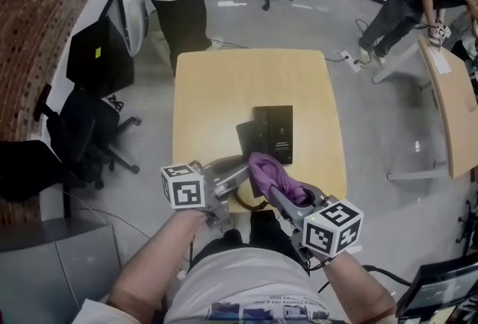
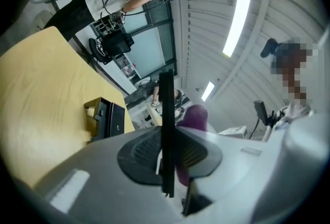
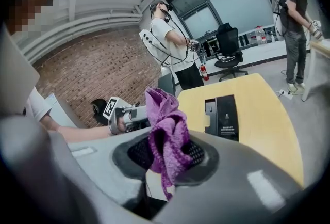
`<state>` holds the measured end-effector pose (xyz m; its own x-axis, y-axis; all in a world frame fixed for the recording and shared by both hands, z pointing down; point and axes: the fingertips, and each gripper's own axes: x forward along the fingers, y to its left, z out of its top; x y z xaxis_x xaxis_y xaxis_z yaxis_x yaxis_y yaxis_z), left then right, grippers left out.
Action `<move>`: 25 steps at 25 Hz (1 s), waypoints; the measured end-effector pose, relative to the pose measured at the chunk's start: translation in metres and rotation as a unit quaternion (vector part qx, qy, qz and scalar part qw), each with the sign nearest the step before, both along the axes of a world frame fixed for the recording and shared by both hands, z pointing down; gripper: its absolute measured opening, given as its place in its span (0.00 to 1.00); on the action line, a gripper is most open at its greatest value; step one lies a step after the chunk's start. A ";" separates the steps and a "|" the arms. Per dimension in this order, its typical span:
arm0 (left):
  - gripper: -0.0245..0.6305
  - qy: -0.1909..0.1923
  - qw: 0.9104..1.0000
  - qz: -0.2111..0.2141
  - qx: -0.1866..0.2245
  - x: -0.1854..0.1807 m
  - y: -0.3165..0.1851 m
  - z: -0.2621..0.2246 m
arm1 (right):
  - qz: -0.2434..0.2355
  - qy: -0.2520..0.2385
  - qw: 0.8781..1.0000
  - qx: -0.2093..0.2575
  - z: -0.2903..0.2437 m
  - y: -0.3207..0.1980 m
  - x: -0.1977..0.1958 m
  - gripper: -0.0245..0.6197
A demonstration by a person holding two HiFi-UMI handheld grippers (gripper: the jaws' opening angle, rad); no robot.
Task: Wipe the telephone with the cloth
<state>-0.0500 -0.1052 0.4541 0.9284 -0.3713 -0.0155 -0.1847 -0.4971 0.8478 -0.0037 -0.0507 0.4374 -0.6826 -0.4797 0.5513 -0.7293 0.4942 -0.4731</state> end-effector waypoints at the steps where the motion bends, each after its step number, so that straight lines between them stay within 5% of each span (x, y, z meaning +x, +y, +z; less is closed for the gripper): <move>1: 0.17 0.000 1.000 0.001 0.001 0.001 -0.001 0.000 | 0.001 0.001 1.000 -0.004 0.004 0.004 0.003 0.17; 10: 0.17 0.000 1.000 0.011 0.006 0.010 -0.002 0.001 | 0.009 0.000 1.000 -0.025 0.007 0.024 0.021 0.17; 18: 0.17 -0.017 0.999 0.044 0.004 0.028 0.018 0.009 | 0.014 -0.047 0.998 0.047 -0.056 -0.036 0.001 0.17; 25: 0.17 -0.031 0.997 0.071 0.018 0.035 0.033 0.011 | 0.005 -0.062 0.998 0.032 -0.050 -0.050 -0.013 0.17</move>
